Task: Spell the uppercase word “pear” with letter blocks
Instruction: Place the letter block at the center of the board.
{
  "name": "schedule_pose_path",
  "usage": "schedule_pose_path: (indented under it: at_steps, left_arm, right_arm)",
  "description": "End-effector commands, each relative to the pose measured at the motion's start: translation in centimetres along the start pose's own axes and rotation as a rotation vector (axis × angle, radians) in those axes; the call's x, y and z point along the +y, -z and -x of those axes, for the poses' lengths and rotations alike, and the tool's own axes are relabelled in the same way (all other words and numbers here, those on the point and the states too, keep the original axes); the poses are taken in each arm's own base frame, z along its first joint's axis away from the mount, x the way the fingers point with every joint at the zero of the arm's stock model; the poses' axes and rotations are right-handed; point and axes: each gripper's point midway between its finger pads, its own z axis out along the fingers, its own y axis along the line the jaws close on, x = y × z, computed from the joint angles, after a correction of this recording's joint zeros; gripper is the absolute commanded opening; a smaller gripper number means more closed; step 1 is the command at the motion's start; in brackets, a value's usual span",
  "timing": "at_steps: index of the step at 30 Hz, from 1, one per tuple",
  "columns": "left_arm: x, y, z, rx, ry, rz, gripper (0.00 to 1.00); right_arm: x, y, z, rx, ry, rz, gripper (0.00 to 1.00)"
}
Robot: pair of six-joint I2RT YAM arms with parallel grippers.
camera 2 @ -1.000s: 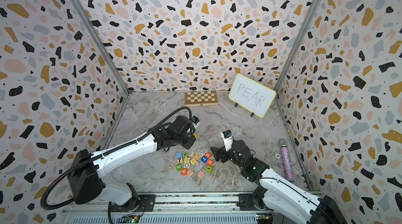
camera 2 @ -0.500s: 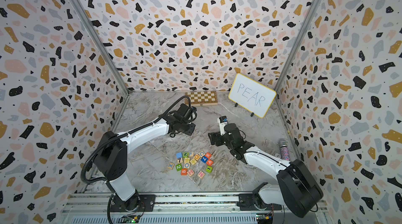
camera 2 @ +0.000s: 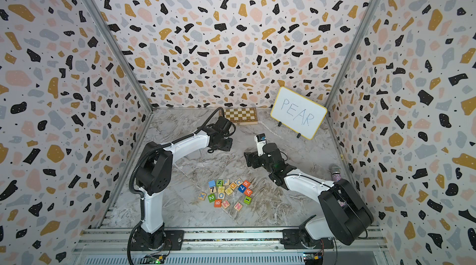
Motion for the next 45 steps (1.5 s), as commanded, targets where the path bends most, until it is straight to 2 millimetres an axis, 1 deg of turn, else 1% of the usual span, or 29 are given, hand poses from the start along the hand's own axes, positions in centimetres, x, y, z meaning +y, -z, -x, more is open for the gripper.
schedule_pose_path:
  at_steps: [1, 5, 11, 16, 25, 30, 35, 45]
  left_arm:
    - [0.4, -0.4, 0.6, 0.009, 0.029, 0.028, 0.15]
    - [0.6, -1.4, 0.3, 0.029, 0.038, 0.036, 0.15]
    - [1.0, -2.2, 0.2, 0.041, 0.07, 0.043, 0.16]
    - [1.9, -2.9, -0.3, 0.067, 0.099, 0.059, 0.17]
    - [2.8, -3.0, -0.3, 0.064, 0.157, 0.088, 0.17]
    - [2.9, -3.3, -0.4, 0.07, 0.171, 0.081, 0.17]
    - [3.3, -3.6, -0.7, 0.082, 0.191, 0.096, 0.17]
    - [3.2, -4.6, -1.2, 0.102, 0.201, 0.09, 0.18]
  right_arm:
    - [0.6, 1.1, 1.6, -0.081, 0.04, 0.028, 0.88]
    - [0.7, 1.6, 1.1, -0.089, 0.043, 0.043, 0.89]
    - [0.9, 2.4, 1.3, -0.141, 0.048, 0.065, 0.89]
    - [1.0, 2.1, 0.7, -0.128, 0.04, 0.076, 0.89]
    - [1.5, 2.1, 0.7, -0.135, 0.04, 0.104, 0.89]
    - [1.6, 2.0, 0.5, -0.134, 0.041, 0.112, 0.88]
    - [1.8, 2.0, 0.5, -0.134, 0.044, 0.119, 0.88]
    - [2.7, 1.8, 0.4, -0.133, 0.068, 0.14, 0.88]
